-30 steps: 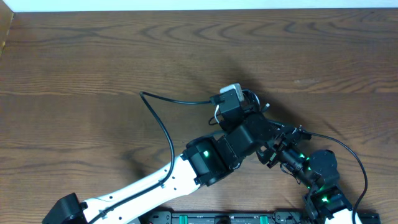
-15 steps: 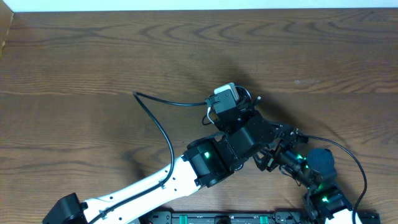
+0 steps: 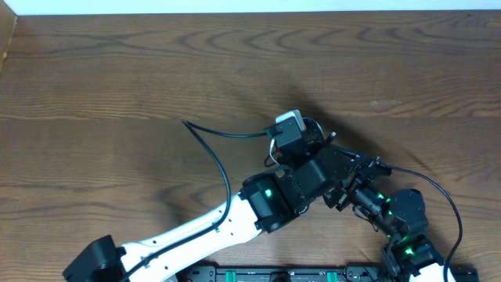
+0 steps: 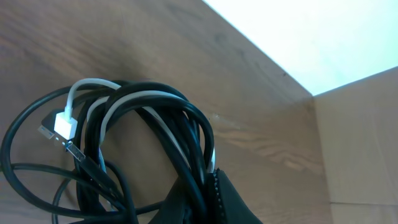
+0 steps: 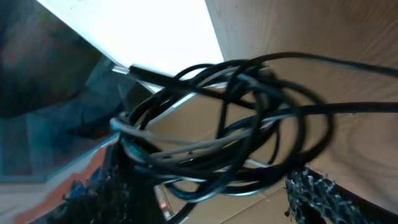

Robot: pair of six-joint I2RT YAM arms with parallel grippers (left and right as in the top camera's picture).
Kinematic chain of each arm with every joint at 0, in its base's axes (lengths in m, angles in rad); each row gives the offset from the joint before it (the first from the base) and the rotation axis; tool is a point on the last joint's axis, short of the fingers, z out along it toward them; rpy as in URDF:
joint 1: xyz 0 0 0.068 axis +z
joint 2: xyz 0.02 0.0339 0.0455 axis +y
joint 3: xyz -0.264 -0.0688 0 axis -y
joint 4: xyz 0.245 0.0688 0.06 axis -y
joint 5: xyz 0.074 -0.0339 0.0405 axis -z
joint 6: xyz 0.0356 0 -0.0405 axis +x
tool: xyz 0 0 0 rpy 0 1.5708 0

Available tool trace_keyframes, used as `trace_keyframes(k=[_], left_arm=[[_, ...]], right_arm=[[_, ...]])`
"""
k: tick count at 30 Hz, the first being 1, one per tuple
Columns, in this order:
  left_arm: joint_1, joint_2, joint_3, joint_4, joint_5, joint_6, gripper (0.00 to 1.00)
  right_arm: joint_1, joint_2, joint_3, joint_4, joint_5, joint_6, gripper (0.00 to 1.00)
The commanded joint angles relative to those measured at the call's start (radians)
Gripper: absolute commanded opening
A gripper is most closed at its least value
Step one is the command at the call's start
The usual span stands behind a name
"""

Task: Untangle cables

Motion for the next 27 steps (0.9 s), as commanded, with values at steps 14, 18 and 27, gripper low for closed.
trace_keyframes(k=[14, 18, 27], left_arm=[[-0.083, -0.003, -0.002, 0.031, 0.001, -0.032, 0.07], [-0.104, -0.006, -0.002, 0.032, 0.005, -0.067, 0.07], [-0.089, -0.007, -0.002, 0.0, -0.037, -0.039, 0.07]], right_arm=[[-0.009, -0.005, 0.007, -0.174, 0.108, -0.008, 0.25], [-0.009, -0.005, 0.007, -0.169, 0.108, -0.008, 0.07], [-0.009, -0.005, 0.007, -0.171, 0.113, -0.198, 0.01]])
